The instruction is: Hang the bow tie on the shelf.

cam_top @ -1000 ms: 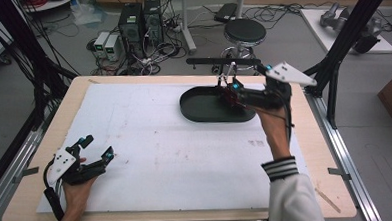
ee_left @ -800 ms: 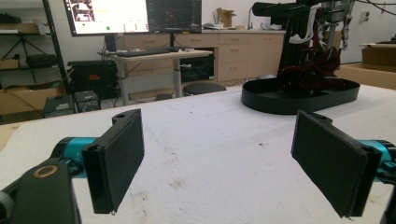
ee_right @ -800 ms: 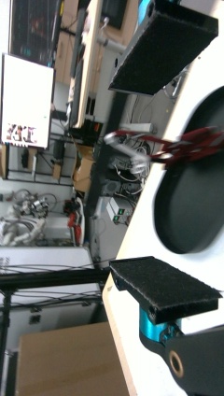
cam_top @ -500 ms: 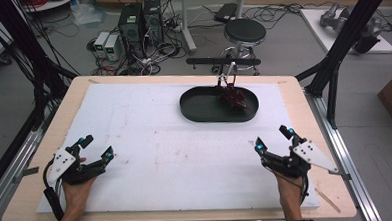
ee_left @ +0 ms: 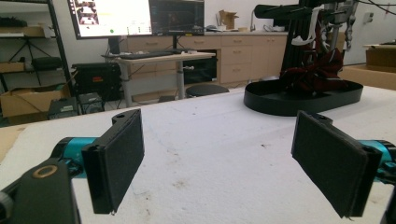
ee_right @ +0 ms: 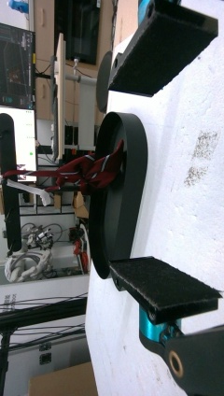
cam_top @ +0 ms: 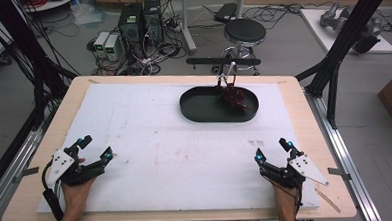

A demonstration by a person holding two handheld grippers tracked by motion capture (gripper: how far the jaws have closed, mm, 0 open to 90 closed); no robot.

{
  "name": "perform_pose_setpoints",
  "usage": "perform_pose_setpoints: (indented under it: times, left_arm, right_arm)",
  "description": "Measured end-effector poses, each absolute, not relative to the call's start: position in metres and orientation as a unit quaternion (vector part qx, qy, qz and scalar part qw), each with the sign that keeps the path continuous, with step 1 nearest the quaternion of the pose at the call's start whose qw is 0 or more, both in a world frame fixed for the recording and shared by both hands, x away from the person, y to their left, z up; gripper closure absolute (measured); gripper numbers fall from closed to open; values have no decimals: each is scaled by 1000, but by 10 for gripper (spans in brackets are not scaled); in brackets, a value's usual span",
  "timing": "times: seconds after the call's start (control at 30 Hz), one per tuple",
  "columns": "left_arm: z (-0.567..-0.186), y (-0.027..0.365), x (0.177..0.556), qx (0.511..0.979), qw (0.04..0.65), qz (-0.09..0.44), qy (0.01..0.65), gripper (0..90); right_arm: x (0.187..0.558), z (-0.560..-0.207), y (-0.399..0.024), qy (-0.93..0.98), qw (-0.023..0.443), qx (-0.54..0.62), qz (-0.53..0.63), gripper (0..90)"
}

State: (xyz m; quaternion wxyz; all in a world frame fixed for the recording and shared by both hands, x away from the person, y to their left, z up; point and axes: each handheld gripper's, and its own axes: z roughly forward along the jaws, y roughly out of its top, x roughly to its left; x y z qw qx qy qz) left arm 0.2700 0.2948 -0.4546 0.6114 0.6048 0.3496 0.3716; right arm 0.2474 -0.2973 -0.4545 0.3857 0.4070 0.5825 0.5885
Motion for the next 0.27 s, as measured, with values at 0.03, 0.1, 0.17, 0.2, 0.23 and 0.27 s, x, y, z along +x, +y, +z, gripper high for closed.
perform_pose_setpoints:
  times: [0.03, 0.1, 0.17, 0.2, 0.23, 0.27]
  left_arm:
    - [-455, 295, 270, 605, 611, 372, 350, 174]
    - [-455, 295, 270, 605, 612, 372, 349, 174]
    - [-455, 295, 269, 606, 610, 373, 347, 174]
    - [-455, 295, 270, 606, 611, 372, 348, 174]
    - [-455, 295, 270, 606, 611, 372, 348, 174]
    - [-455, 294, 270, 606, 611, 372, 349, 174]
  right_arm:
    - [247, -454, -297, 582, 386, 407, 589, 112]
    - [247, -455, -297, 585, 386, 405, 588, 112]
    - [247, -455, -296, 587, 388, 401, 586, 113]
    - [247, -455, -296, 587, 386, 403, 587, 113]
    - [247, -455, -296, 586, 386, 403, 587, 113]
    - [247, -455, -296, 586, 386, 403, 587, 113]
